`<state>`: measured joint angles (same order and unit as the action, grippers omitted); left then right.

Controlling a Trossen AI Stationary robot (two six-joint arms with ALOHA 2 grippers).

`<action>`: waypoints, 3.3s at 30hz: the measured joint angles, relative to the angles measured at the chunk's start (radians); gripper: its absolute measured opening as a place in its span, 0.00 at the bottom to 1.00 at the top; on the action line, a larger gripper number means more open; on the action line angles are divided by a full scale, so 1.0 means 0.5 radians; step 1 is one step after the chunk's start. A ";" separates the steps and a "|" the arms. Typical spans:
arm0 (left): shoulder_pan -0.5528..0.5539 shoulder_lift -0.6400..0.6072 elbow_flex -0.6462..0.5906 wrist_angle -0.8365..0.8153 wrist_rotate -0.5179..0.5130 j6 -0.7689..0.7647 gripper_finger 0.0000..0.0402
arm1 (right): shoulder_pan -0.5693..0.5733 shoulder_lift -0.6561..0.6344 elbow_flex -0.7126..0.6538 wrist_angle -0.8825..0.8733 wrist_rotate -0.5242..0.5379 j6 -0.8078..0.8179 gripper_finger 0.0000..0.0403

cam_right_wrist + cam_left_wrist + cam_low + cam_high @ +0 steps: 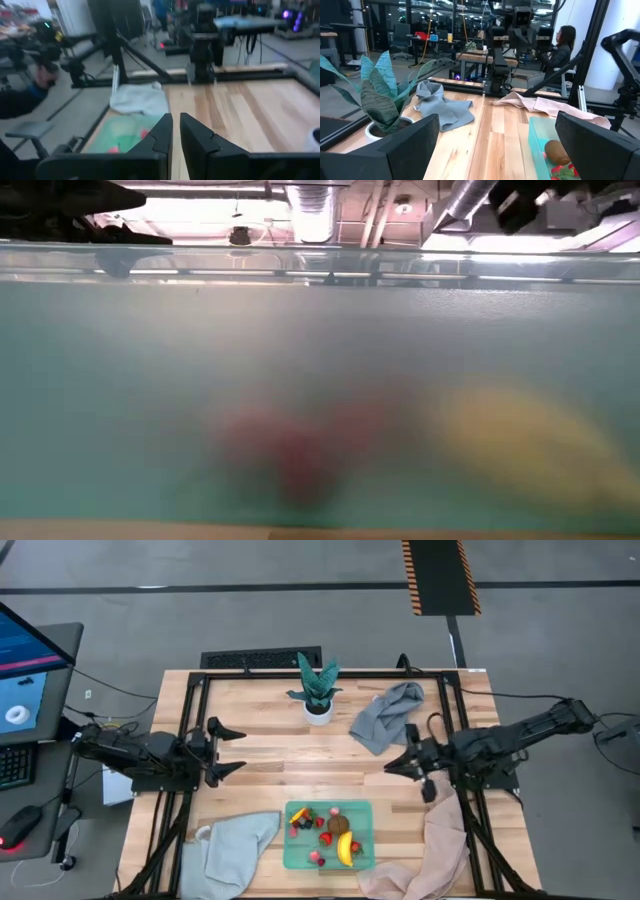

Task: Pick and placing Produce into tupperware
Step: Return to Home Position

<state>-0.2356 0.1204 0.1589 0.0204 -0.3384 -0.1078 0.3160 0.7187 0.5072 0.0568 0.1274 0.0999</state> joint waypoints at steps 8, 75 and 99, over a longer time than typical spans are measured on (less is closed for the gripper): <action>0.000 -0.159 0.000 -0.162 0.001 -0.019 0.96 | 0.128 -0.435 -0.101 -0.024 -0.103 -0.143 0.15; 0.002 -0.231 0.002 -0.967 -0.554 -0.444 0.96 | -0.152 -1.433 -0.687 -0.277 0.110 -0.141 0.15; 0.002 -0.234 0.001 -0.162 -0.033 0.133 0.96 | -0.179 -1.432 -0.609 -0.484 0.071 -0.228 0.15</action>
<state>-0.2348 0.0036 0.1593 -0.0604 -0.3549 -0.0412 0.2264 0.0025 0.2028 -0.1850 0.1628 -0.0141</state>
